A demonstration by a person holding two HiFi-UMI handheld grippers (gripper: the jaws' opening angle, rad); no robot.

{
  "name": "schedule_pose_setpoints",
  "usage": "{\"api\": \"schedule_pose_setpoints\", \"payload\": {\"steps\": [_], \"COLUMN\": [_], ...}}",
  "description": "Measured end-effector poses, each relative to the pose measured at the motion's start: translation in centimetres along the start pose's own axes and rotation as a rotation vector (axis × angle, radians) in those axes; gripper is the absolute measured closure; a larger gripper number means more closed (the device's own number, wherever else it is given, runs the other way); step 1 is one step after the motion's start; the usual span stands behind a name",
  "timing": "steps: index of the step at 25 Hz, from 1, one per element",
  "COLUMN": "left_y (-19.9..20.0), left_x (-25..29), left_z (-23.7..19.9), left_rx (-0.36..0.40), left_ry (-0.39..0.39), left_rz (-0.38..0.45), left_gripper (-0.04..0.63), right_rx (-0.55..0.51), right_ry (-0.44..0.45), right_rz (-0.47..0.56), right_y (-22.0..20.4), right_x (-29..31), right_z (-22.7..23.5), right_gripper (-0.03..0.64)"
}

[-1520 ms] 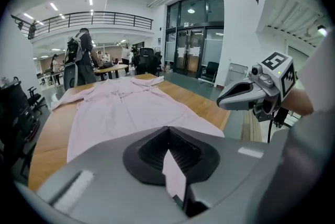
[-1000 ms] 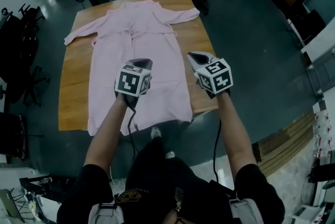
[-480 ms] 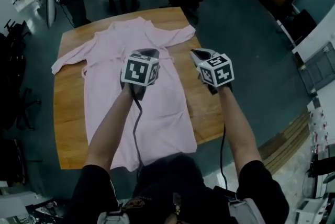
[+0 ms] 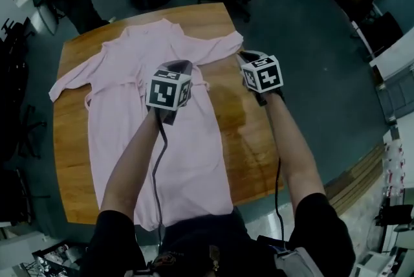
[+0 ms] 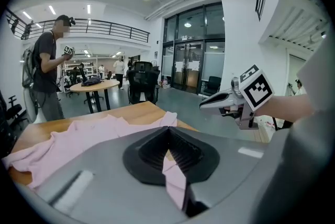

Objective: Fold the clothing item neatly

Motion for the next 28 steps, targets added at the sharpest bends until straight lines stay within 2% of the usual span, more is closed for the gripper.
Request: {"api": "schedule_pose_setpoints", "payload": {"steps": [2,7,16,19,20,22,25,28], "left_y": [-0.9,-2.7,-4.8,-5.0,-5.1,-5.3,-5.5,-5.3], "left_x": [2.5,7.5,11.0,11.8,11.9,12.0,11.5,10.4], "left_z": [-0.6,-1.5,-2.8,-3.3,-3.4,-3.8,-3.9,-4.0], "left_rx": [-0.019,-0.066,-0.103,-0.097,-0.097,-0.104,-0.113,-0.115], "left_ry": [0.018,0.074,0.145,0.152,0.153,0.156,0.165,0.179], "left_rz": [-0.023,-0.076,-0.184,-0.197,-0.201,-0.206,-0.209,-0.204], "left_gripper": [0.588,0.588,0.588,0.588,0.588,0.588,0.588,0.588], "right_rx": [0.030,0.083,0.196,0.207,0.201,0.176,0.147,0.126], "right_ry": [0.014,0.047,-0.036,-0.008,0.006,0.030,0.046,-0.003], "right_rz": [-0.016,-0.040,-0.082,-0.111,-0.117,-0.110,-0.049,0.021], "right_y": [-1.2,-3.4,-5.8,-6.6,-6.7,-6.6,-5.1,-3.0], "right_x": [2.7,9.2,18.5,20.4,20.6,20.6,19.3,17.0], "right_z": [2.2,6.9,12.9,13.6,13.6,13.5,13.7,14.6], "right_gripper": [0.572,0.471,0.462,0.462,0.469,0.596,0.600,0.600]}}
Point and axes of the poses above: the fingertips, and each gripper's own axes: x forward along the fingers, z to its right, y out of its top, the point moved 10 cm from there along -x, backward along the fingers, and after that the axes turned 2 degrees about -y, right-handed, at the moved point
